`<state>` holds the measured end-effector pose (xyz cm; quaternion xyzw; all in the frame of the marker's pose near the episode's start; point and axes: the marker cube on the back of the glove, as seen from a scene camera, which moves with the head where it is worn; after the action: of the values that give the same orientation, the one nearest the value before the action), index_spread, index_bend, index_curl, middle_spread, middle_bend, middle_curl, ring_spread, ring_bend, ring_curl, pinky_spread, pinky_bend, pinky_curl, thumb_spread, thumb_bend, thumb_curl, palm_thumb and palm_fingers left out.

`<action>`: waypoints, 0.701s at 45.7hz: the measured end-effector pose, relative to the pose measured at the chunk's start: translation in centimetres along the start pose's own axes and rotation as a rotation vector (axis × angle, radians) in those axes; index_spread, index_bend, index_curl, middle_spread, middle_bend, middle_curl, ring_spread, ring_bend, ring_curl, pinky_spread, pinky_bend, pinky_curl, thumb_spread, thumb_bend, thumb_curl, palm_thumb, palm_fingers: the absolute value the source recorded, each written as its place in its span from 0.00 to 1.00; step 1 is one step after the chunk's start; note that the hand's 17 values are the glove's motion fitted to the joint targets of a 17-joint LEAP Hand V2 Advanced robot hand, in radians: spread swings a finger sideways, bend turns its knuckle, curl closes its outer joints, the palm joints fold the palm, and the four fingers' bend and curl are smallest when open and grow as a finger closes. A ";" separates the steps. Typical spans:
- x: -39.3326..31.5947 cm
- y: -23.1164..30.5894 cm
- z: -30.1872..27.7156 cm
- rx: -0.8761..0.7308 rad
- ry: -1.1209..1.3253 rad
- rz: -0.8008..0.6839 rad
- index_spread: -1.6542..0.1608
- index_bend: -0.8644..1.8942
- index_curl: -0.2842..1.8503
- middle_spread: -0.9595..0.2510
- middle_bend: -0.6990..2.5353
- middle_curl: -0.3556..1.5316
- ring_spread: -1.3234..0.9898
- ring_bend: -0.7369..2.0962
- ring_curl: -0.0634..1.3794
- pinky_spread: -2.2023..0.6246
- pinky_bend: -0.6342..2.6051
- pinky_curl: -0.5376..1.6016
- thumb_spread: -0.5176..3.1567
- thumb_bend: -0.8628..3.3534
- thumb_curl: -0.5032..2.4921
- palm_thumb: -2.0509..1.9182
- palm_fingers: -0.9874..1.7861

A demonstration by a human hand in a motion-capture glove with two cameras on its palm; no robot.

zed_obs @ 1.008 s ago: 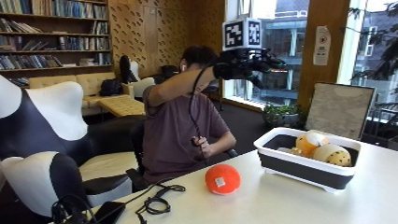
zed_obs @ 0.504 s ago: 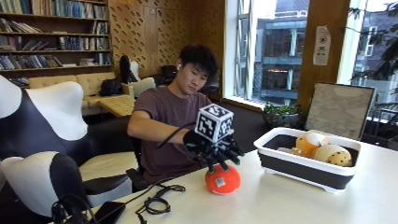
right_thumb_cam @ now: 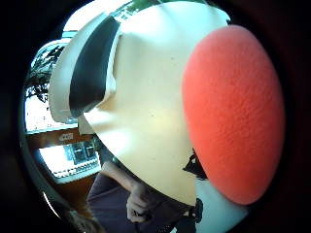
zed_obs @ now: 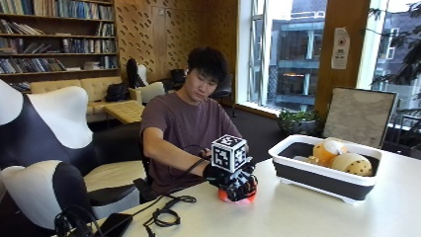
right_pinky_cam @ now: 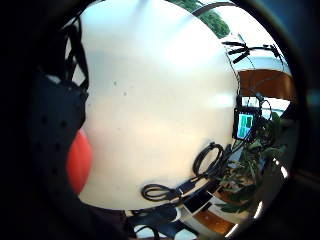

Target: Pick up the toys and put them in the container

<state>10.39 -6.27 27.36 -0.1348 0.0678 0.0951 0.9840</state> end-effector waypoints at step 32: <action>-12.7 -6.2 -29.7 0.248 -0.022 -0.045 0.67 0.56 0.33 0.50 0.51 0.55 0.39 0.69 0.53 0.65 0.55 0.48 0.26 0.24 0.46 0.69 0.69</action>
<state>-3.85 -22.56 2.62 -0.0127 0.0652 0.0653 0.9956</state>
